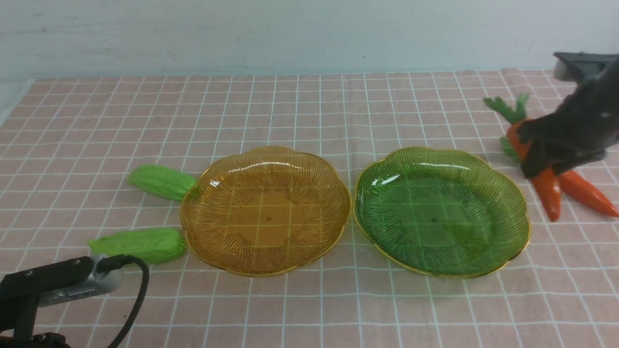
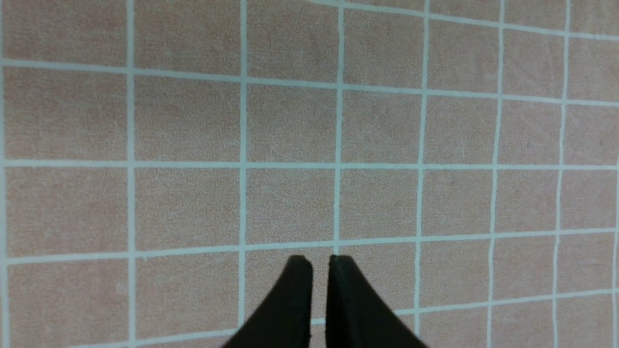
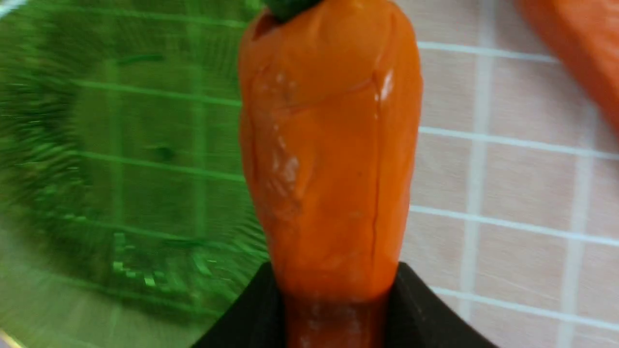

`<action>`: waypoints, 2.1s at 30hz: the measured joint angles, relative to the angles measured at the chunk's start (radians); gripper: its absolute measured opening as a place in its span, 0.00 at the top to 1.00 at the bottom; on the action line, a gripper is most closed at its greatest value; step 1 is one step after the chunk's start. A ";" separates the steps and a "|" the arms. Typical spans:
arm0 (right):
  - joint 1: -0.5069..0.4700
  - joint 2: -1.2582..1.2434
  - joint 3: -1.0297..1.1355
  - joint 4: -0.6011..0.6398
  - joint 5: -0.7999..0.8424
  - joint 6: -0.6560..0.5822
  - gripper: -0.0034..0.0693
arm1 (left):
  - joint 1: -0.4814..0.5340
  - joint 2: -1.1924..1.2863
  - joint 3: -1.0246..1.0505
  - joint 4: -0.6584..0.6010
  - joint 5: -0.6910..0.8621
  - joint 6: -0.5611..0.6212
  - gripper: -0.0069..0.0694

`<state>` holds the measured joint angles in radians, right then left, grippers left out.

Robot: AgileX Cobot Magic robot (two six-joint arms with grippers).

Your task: Put different types of vegetables on the plate.

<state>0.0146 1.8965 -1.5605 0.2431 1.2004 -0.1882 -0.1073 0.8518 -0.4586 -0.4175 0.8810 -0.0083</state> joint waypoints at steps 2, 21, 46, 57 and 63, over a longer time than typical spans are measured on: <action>0.043 0.012 0.000 0.022 -0.028 -0.012 0.63 | 0.000 0.000 0.000 0.000 0.000 0.000 0.86; 0.046 0.121 -0.047 -0.304 -0.214 0.018 0.65 | 0.000 0.000 0.000 0.002 0.000 0.000 0.86; -0.082 0.299 -0.065 -0.396 -0.310 -0.053 0.24 | 0.000 0.000 0.000 0.002 0.001 0.000 0.86; -0.082 0.273 -0.172 -0.305 -0.088 -0.053 0.63 | 0.000 0.000 0.000 0.004 0.001 0.000 0.86; -0.064 0.216 -0.269 0.127 0.024 -0.098 0.63 | 0.000 0.000 0.000 0.020 0.000 -0.001 0.86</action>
<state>-0.0491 2.1124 -1.8295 0.3703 1.2239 -0.2866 -0.1073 0.8518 -0.4586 -0.3975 0.8810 -0.0092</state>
